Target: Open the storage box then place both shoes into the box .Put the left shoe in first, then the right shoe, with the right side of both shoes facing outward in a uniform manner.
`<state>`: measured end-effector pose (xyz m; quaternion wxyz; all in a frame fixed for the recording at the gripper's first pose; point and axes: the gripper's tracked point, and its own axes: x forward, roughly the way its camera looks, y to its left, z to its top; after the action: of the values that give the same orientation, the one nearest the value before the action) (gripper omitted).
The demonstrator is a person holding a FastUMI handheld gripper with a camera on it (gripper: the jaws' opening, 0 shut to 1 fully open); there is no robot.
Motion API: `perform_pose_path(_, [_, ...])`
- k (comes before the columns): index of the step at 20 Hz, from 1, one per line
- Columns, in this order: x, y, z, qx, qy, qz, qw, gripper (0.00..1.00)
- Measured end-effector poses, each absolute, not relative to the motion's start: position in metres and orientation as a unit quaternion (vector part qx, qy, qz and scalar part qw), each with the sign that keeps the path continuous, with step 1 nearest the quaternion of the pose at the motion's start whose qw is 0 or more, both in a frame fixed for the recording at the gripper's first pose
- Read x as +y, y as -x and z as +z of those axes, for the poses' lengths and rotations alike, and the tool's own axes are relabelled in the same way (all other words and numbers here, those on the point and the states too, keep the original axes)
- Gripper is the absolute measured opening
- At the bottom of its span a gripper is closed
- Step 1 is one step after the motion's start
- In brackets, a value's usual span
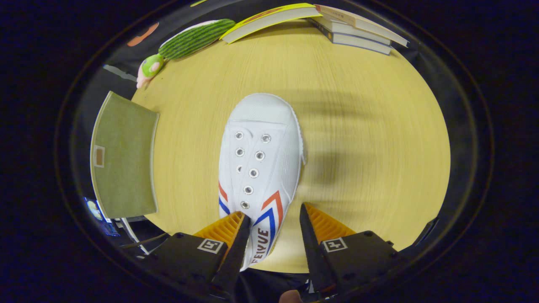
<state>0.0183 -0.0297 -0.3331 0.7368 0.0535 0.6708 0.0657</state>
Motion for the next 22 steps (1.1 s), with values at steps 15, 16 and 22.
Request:
perform_pose_path(15, [-0.002, -0.021, -0.32, 0.638, -0.168, 0.069, 0.749, 0.06])
perform_pose_path(16, [0.004, -0.017, -0.314, 0.635, -0.172, 0.07, 0.75, 0.06])
perform_pose_path(22, [0.037, -0.017, -0.248, 0.602, -0.196, 0.074, 0.771, 0.06])
